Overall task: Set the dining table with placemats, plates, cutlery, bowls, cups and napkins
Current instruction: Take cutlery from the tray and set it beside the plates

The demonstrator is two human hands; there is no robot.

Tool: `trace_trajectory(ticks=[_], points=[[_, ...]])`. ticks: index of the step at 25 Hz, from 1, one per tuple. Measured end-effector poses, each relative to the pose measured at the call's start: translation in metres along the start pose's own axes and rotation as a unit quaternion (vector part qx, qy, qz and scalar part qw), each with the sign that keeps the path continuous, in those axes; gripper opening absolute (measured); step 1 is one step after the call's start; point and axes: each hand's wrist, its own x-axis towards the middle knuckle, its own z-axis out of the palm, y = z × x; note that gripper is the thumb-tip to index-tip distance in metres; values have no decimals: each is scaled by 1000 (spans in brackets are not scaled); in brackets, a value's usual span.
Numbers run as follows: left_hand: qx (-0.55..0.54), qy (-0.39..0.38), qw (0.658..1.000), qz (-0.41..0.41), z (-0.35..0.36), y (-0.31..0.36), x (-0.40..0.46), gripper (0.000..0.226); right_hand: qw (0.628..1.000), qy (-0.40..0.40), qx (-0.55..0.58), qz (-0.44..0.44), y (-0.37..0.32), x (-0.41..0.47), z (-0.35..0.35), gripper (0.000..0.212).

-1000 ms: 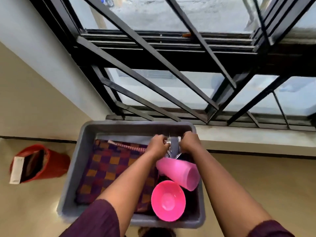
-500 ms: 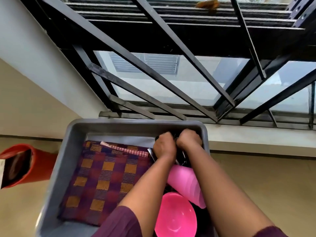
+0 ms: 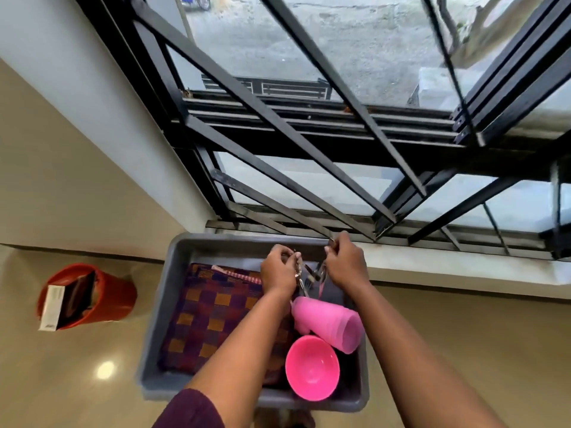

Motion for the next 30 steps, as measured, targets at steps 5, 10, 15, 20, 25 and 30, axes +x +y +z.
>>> trace_trajectory(ticks=[5, 10, 15, 20, 25, 30], points=[[-161, 26, 986, -39, -59, 32, -39, 14, 983, 71, 166, 35, -39, -60, -49, 18], [-271, 62, 956, -92, -123, 42, -72, 12, 912, 93, 368, 156, -70, -102, -71, 22], [-337, 69, 927, -150, -182, 34, -102, 18, 886, 18, 441, 140, -109, -142, -57, 16], [-421, 127, 880, -180, -242, 17, -140, 4, 916, -175, 362, -10, -147, -188, -17, 18], [-488, 272, 813, -166, -300, -27, -199, 19, 905, -329, 170, -208, -182, -225, 8, 18], [-518, 397, 732, -195, -337, -93, -288, 15, 824, -459, 54, -326, -203, -290, 66, 27]])
